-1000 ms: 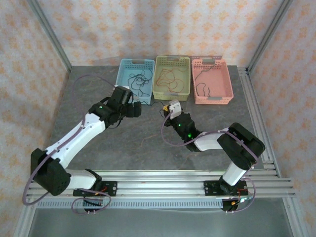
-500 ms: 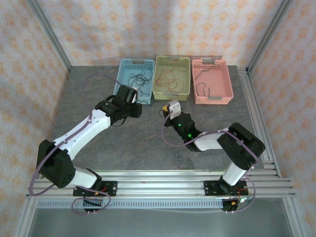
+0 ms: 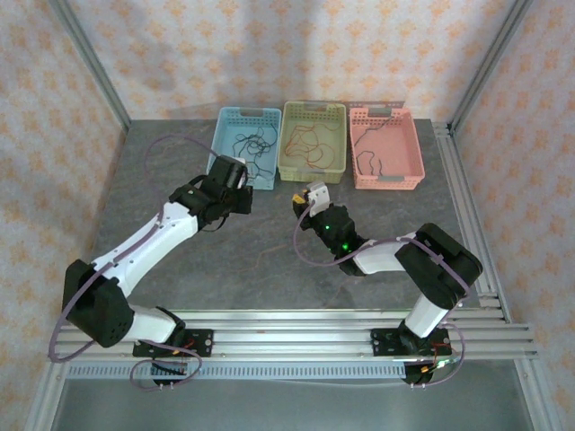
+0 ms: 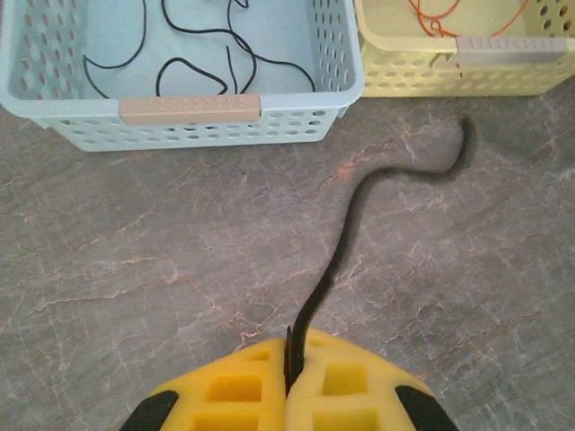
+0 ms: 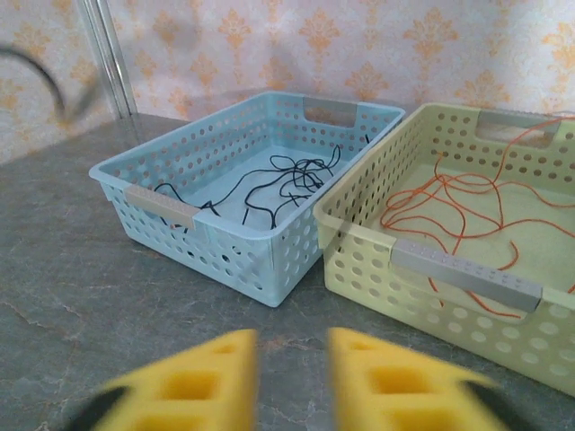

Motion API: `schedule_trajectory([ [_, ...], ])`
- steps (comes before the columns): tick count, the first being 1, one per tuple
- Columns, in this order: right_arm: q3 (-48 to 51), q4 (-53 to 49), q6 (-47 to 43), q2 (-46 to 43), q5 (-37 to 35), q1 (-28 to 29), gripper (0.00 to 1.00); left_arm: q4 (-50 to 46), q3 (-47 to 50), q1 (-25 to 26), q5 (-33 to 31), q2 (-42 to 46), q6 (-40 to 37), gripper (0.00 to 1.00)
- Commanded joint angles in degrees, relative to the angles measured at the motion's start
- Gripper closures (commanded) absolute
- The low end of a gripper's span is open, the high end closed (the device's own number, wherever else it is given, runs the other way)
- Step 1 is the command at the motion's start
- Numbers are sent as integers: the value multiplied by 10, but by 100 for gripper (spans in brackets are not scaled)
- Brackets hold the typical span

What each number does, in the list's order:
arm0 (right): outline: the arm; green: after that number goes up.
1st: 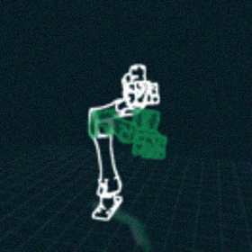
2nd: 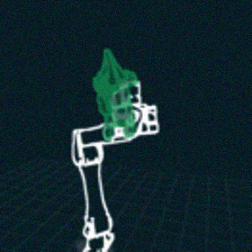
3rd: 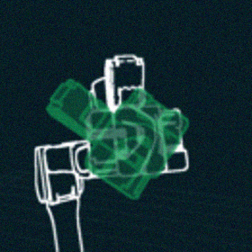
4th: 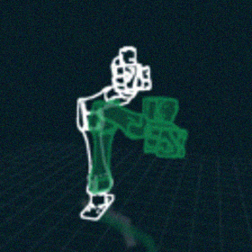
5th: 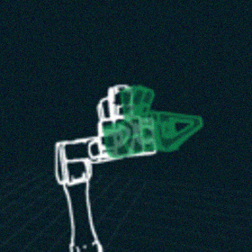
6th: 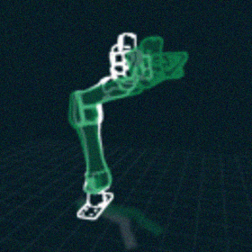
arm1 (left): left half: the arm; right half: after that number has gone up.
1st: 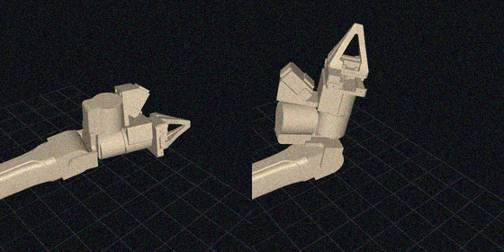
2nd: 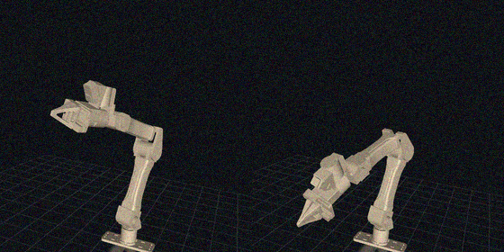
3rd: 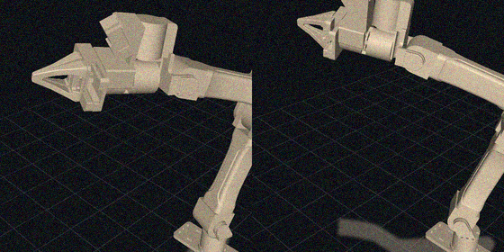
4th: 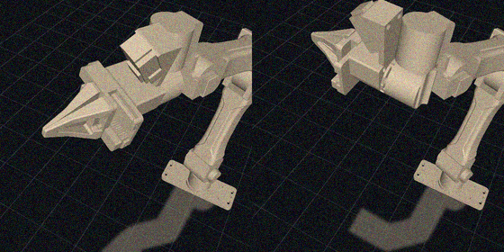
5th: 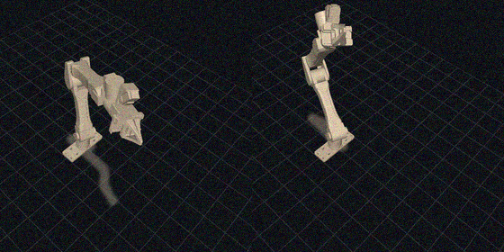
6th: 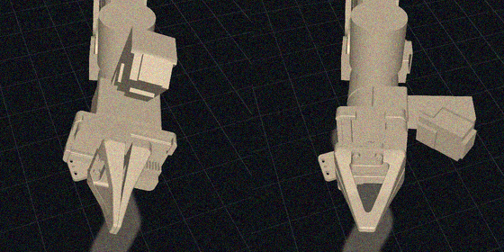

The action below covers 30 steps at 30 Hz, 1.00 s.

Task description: Untangle the cables

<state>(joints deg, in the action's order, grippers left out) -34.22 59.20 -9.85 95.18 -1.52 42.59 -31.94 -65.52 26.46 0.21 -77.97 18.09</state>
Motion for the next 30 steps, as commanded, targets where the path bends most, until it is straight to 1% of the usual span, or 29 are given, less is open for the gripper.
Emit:
schedule_trajectory([
  [1,16,61,11,-5,-10,2,45,28,15,-23,-22,39,35,100],
  [3,26,84,12,-4,-14,2,41,38,26,-42,3,52,50,100],
  [7,28,92,11,-2,5,2,40,51,41,-57,38,71,61,100],
  [11,30,103,9,1,8,2,40,50,47,-57,50,77,64,100],
  [16,43,149,7,8,2,2,40,49,61,-56,70,80,72,100],
  [21,46,157,7,8,5,2,41,43,81,-55,70,78,71,100],
  [23,51,175,7,11,5,2,41,44,90,-55,81,79,69,100],
  [26,58,203,10,16,7,2,41,56,108,-49,91,81,73,100],
  [30,58,207,11,19,17,2,41,71,130,-42,103,85,80,100],
])
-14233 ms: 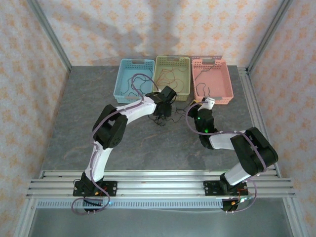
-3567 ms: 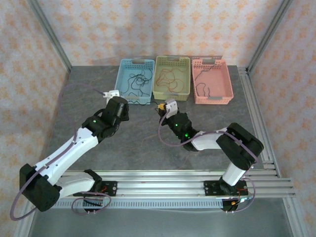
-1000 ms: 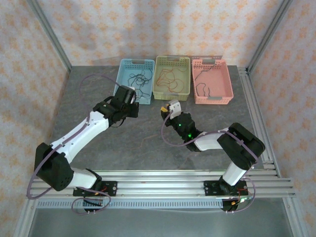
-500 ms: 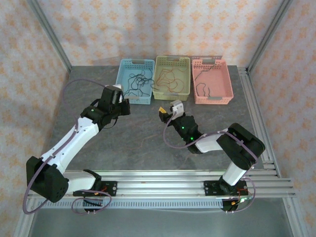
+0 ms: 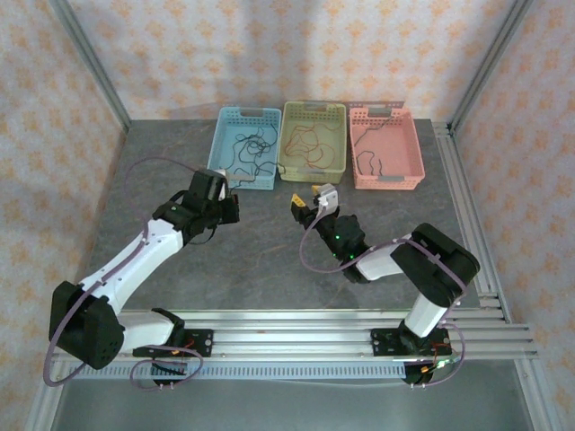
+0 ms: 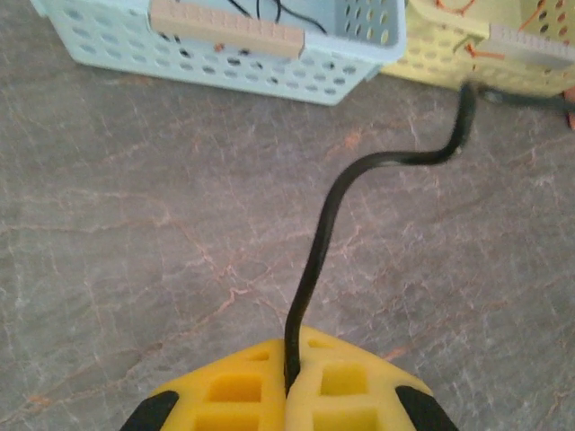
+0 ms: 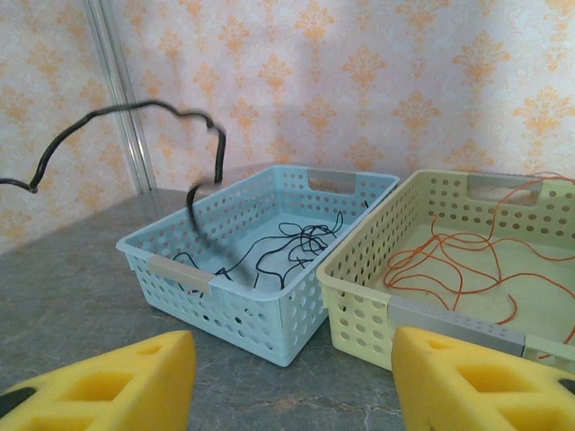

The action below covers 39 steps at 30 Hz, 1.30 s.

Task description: Untangle the cables

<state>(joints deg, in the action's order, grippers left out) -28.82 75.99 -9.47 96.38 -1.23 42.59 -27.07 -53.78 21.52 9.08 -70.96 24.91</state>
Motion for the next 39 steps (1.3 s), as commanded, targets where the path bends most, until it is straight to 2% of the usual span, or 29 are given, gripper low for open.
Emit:
schedule_trajectory([
  [1,3,38,7,7,14,2,41,24,17,7,16,17,12,100],
  [16,2,46,10,13,44,2,41,40,43,12,39,32,6,100],
  [26,-1,46,-22,21,95,2,40,52,53,14,44,32,-3,100],
  [34,0,46,-39,21,107,3,45,55,53,15,48,22,-8,100],
  [39,-3,47,-43,26,118,3,40,56,50,16,46,21,-14,100],
])
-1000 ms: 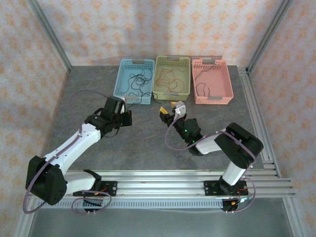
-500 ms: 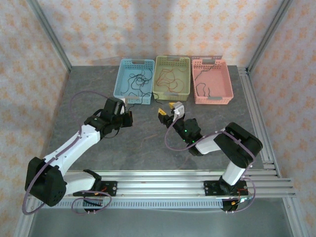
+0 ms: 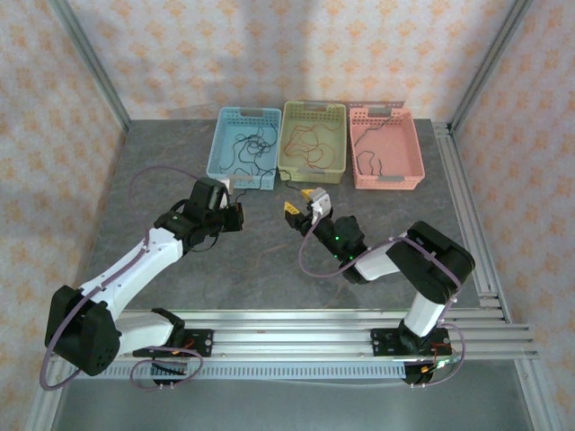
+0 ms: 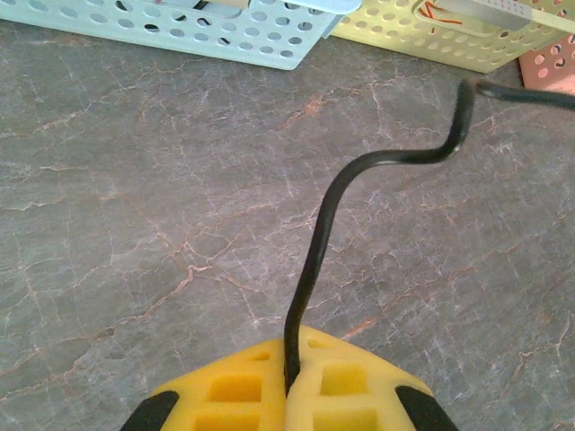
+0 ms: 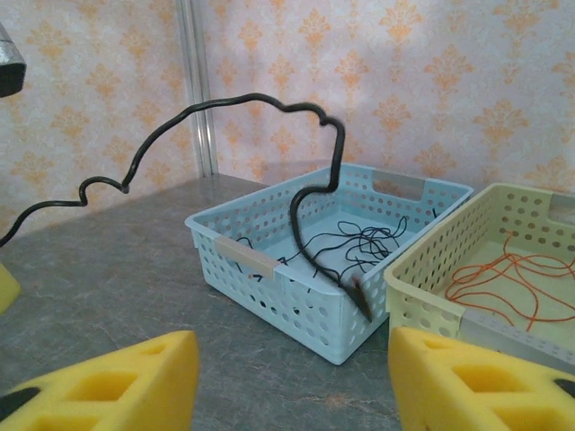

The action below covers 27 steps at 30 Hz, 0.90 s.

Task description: Untangle the cables

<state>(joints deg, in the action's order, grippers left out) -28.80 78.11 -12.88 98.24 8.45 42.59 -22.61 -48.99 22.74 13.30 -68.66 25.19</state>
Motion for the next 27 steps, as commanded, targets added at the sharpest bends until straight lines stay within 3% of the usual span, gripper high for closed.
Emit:
schedule_trajectory([
  [1,-5,25,-12,9,18,3,39,12,3,3,3,-2,-17,100],
  [6,-2,25,-22,5,-14,4,37,16,2,5,9,-7,-19,100],
  [11,-7,25,-34,5,-4,4,42,16,-1,9,9,-15,-21,100],
  [19,-12,25,-36,7,-12,3,40,-2,-4,12,-14,-26,-24,100],
  [27,-11,25,-33,8,-8,1,54,-16,-8,15,-26,-27,-26,100],
])
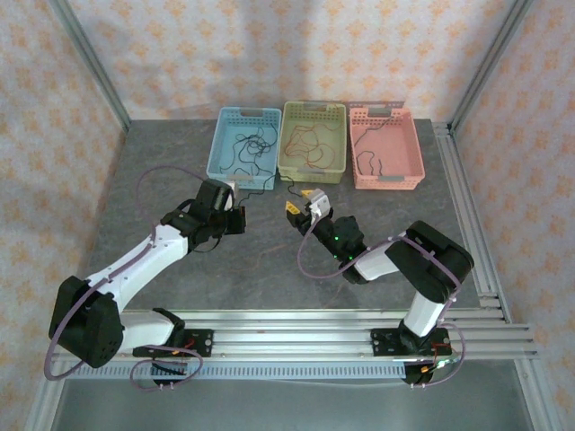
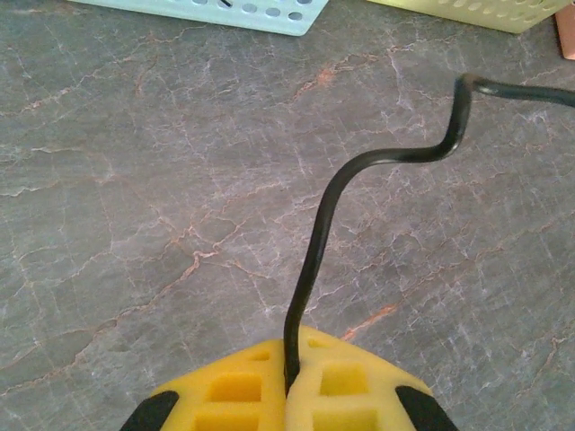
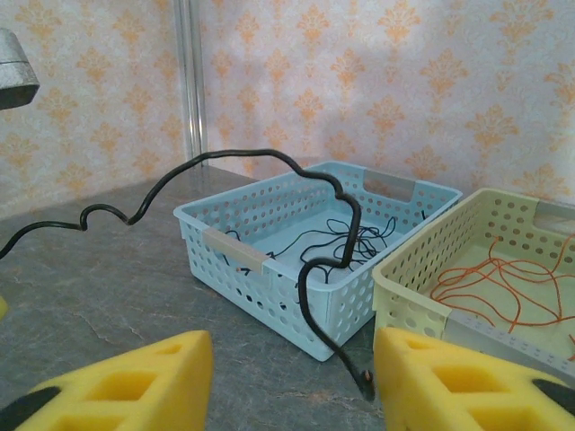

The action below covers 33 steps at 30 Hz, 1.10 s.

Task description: Untangle the cables

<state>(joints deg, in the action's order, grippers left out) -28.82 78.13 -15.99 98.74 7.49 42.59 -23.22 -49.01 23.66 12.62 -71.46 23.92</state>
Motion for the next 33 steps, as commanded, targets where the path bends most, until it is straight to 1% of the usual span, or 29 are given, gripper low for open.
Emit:
schedule_trajectory([
  [1,-10,25,-2,2,2,1,58,-10,-8,5,-19,0,-14,100],
  [8,-9,25,-1,1,2,0,85,-2,-6,7,-14,-1,-13,100],
  [10,-10,25,1,3,2,0,100,-3,-6,8,-18,0,-13,100],
  [15,-10,25,16,2,-33,-4,100,-11,-5,6,-52,8,-2,100],
  [17,-10,25,34,3,-71,-8,100,-20,-5,4,-82,13,7,100],
  [20,-4,25,68,-1,-122,-24,100,-30,1,-9,-108,26,19,100],
  [24,11,25,143,-7,-200,-59,100,-38,20,-47,-140,57,43,100],
  [26,24,25,188,-12,-229,-82,100,-35,35,-74,-137,78,54,100],
  [28,36,25,223,-14,-252,-98,100,-33,44,-90,-135,95,61,100],
  [31,45,25,248,-15,-272,-111,100,-34,49,-98,-139,112,63,100],
  [33,45,25,257,-11,-264,-115,100,-32,52,-100,-137,116,63,100],
])
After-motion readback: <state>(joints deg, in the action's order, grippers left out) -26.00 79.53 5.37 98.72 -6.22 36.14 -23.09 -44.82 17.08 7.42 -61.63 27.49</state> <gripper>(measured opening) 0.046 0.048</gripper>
